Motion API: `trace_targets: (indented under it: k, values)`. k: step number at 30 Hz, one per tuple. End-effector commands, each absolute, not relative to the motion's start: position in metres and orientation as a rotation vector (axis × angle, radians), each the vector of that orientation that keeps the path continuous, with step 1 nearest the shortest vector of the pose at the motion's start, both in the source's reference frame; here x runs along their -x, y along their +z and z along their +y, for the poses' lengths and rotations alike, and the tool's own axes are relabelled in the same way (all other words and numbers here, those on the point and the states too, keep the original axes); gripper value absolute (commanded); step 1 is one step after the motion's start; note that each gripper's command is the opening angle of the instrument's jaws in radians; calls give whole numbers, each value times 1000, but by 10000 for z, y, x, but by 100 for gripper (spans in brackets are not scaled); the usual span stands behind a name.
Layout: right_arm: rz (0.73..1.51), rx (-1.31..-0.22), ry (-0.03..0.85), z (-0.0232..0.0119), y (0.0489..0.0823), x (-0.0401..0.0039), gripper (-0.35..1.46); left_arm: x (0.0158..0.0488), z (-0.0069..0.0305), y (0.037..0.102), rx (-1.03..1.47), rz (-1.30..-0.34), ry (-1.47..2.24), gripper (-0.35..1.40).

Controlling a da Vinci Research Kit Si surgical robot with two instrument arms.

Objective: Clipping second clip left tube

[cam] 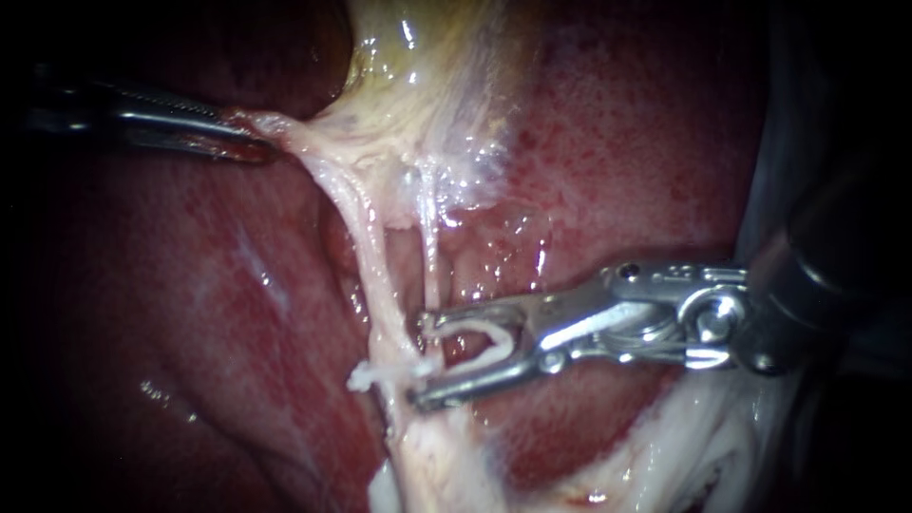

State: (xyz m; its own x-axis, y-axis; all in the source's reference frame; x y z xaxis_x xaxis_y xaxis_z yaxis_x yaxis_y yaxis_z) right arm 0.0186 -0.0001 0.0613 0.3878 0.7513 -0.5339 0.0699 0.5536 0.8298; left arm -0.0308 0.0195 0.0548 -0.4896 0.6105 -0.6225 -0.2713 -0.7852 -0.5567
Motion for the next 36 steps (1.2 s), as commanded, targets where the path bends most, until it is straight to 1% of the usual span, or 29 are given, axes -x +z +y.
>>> trace_targets:
  k: [1, 9, 12, 19, 23, 31, 36]
  values:
    - [1102, -906, 521, -1, 616, -186, 50, 308, 195, 548, 1168, -531, 2273, -35]
    - [1090, -929, 554, 1, 639, -182, 50, 309, 195, 548, 1167, -531, 2273, -35]
    - [1098, -938, 564, 2, 643, -182, 50, 309, 195, 548, 1167, -530, 2273, -35]
    - [1100, -953, 567, -1, 648, -186, 50, 309, 195, 548, 1167, -531, 2273, -35]
    - [1124, -977, 570, -3, 648, -192, 50, 309, 195, 548, 1167, -531, 2273, -35]
    - [1155, -1036, 533, -2, 646, -214, 50, 309, 195, 548, 1167, -531, 2273, -35]
    - [1173, -1063, 539, -1, 646, -226, 50, 310, 196, 548, 1167, -531, 2273, -35]
